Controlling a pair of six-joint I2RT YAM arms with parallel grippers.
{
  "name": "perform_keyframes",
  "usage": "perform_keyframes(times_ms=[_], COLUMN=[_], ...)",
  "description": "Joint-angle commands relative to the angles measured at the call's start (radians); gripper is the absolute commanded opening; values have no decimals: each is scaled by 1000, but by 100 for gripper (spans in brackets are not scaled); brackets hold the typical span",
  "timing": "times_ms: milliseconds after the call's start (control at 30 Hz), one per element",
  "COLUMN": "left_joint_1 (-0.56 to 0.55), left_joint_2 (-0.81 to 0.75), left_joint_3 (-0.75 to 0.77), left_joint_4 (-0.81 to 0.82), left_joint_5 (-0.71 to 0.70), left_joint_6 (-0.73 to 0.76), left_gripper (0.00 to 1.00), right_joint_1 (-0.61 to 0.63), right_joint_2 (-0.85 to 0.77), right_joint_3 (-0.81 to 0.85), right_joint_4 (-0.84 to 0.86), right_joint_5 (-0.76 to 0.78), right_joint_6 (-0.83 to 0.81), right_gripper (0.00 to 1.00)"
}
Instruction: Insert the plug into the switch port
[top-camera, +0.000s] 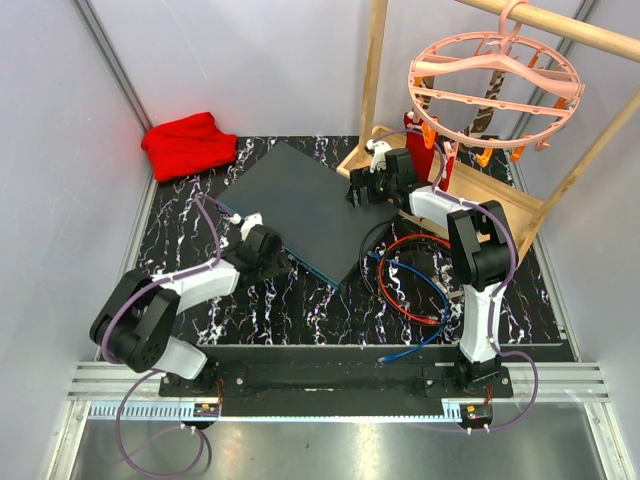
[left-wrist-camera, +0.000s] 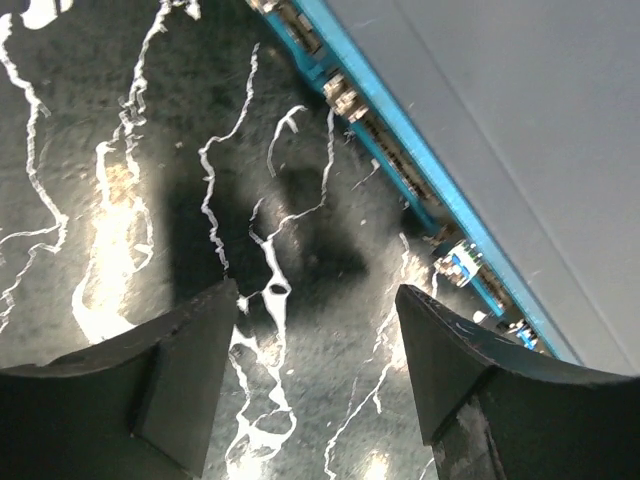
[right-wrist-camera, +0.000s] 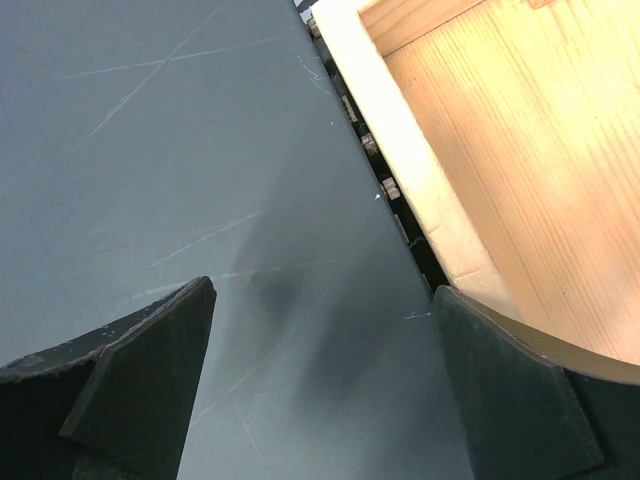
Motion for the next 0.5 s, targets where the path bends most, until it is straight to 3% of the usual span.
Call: perform_keyframes(times_ms=[0,467], left_joint_1=[-3,-3], left_joint_2=[31,101], left_joint_3=[37,139], left_joint_4=[62,114], left_joint_5=[9,3], left_joint_6=[-5,14], left_gripper=[70,69], right_joint_1=[13,15], right_joint_2=[40,41], right_joint_3=[-34,-45], right_joint_4=[-148,-165], right_joint_5=[-68,-111], right_joint_6=[16,5], right_gripper=[99,99])
